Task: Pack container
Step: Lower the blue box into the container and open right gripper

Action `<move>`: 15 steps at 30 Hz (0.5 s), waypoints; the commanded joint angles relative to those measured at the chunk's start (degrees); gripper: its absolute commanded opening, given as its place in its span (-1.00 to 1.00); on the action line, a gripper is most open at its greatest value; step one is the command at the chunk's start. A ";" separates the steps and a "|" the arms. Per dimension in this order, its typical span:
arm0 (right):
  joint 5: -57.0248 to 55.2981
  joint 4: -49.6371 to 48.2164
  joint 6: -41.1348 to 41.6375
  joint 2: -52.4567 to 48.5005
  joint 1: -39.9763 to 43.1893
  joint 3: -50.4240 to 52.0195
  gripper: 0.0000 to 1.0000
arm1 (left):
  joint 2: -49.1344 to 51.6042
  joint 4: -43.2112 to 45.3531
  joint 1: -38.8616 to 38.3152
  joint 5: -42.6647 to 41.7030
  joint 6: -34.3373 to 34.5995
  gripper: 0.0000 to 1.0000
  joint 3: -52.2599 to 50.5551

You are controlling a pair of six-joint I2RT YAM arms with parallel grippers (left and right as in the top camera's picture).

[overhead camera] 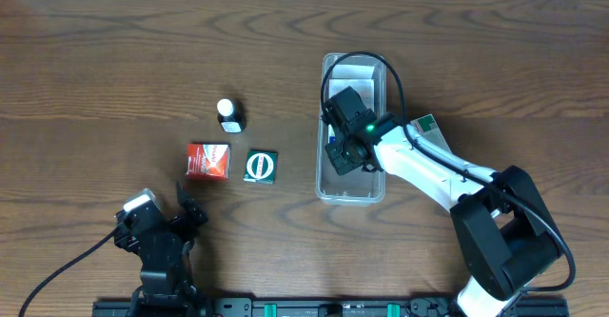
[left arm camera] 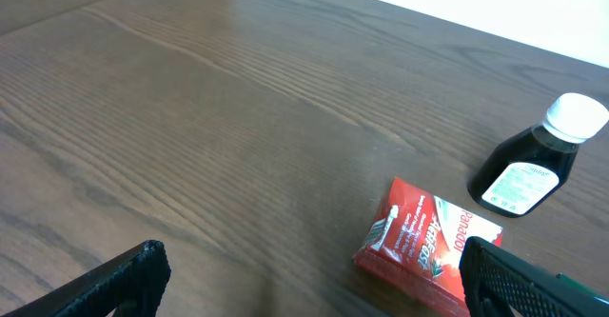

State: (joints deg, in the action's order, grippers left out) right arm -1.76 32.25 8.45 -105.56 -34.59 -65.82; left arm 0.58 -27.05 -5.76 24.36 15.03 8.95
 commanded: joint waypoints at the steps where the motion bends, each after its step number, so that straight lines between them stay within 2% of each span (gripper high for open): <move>1: -4.87 -1.36 -0.85 -0.35 -0.26 0.37 -0.97 | -0.39 -0.28 0.22 0.33 0.28 0.96 -1.14; 9: -11.34 -4.57 -1.18 -0.15 -0.28 0.04 -0.97 | -0.39 -0.28 0.22 0.33 0.31 0.96 -1.14; 15: -2.23 3.06 -0.39 5.73 0.15 -3.43 -0.98 | -0.39 -0.28 0.22 0.33 0.28 0.96 -1.14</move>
State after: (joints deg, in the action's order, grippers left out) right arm -8.71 33.26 8.03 -104.79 -34.57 -66.39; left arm 0.58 -27.03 -5.76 24.36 15.03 8.95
